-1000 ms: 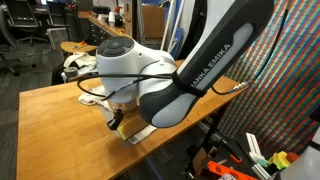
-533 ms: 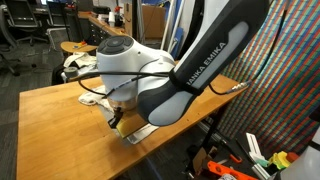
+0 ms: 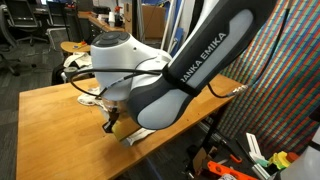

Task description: Fold the cloth

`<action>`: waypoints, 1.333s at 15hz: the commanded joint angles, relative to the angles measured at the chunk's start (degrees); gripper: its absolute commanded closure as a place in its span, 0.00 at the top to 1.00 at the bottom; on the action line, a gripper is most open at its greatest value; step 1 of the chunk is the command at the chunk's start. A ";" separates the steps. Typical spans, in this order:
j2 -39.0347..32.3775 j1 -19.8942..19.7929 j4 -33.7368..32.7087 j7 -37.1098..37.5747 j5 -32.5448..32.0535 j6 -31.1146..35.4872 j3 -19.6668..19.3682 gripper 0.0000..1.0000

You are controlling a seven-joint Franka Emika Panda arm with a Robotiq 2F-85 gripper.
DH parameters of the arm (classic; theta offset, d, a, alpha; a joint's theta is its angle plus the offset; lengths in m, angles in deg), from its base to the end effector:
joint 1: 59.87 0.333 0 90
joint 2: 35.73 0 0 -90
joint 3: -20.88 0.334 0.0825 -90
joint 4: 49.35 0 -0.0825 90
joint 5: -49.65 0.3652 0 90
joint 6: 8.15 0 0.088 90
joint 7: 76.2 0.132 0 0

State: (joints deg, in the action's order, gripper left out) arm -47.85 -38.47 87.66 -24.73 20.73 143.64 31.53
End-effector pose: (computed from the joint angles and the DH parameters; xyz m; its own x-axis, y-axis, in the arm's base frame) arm 0.4206 0.2737 0.2445 0.9790 0.1056 0.1746 0.0841 -0.9884 0.1266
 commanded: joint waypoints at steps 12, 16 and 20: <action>3.75 0.87 1.54 0.33 0.57 1.75 0.13 0.05; 3.53 0.62 2.38 -0.79 -0.27 1.30 -0.20 0.45; 4.20 -0.28 3.31 -3.00 -1.23 0.74 -1.32 0.74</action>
State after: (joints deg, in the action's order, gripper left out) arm -45.59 -38.03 89.81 -25.28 20.36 144.82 31.06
